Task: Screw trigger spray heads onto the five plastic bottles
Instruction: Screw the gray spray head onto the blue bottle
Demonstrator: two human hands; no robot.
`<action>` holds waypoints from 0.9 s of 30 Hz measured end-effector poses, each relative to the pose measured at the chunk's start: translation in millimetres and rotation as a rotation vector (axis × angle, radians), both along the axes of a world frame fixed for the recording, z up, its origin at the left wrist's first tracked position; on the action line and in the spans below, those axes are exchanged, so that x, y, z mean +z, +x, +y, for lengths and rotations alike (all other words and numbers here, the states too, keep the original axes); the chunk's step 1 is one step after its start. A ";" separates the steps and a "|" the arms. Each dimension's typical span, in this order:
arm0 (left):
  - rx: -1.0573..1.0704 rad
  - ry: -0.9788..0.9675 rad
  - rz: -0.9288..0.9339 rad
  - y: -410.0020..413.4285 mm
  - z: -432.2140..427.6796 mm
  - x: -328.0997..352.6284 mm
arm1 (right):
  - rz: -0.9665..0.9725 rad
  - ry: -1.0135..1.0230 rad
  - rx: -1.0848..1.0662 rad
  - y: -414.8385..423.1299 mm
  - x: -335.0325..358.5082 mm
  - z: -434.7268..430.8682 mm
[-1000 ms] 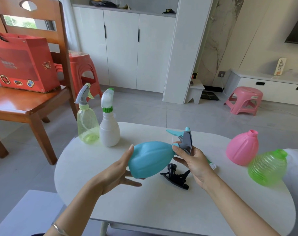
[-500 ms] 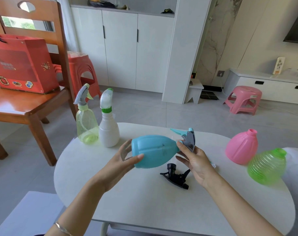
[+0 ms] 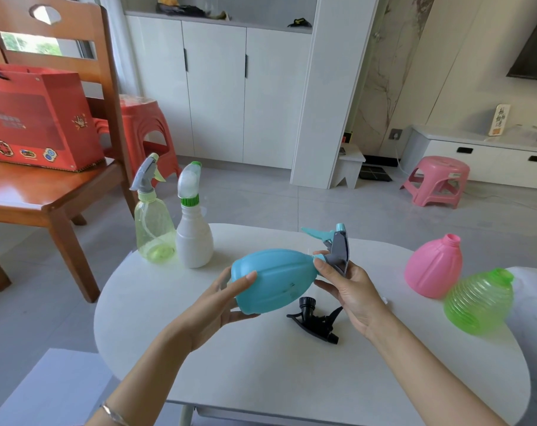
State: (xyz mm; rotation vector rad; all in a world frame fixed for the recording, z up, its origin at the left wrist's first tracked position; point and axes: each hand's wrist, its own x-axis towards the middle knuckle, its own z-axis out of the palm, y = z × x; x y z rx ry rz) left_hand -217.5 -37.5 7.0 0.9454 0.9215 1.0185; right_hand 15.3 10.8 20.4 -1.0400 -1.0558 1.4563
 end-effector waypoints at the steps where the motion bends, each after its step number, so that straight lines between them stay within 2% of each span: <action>1: 0.006 -0.004 0.002 1.3 -0.5 -0.4 | -0.002 -0.002 0.001 -0.4 -0.9 -0.1; 13: 0.204 0.237 0.140 6.4 -5.3 4.5 | 0.191 0.032 -0.067 -8.4 0.8 -4.2; 19: 0.132 0.136 0.059 -0.2 -5.1 -1.1 | -0.026 0.128 -0.116 -15.0 4.6 -9.6; 23: 0.140 -0.012 -0.068 -14.4 -3.5 -1.0 | -0.057 0.226 0.025 -35.8 9.8 -19.1; 27: 0.200 -0.055 0.055 -33.2 -7.7 5.1 | -0.105 0.264 0.041 -65.8 25.7 -16.6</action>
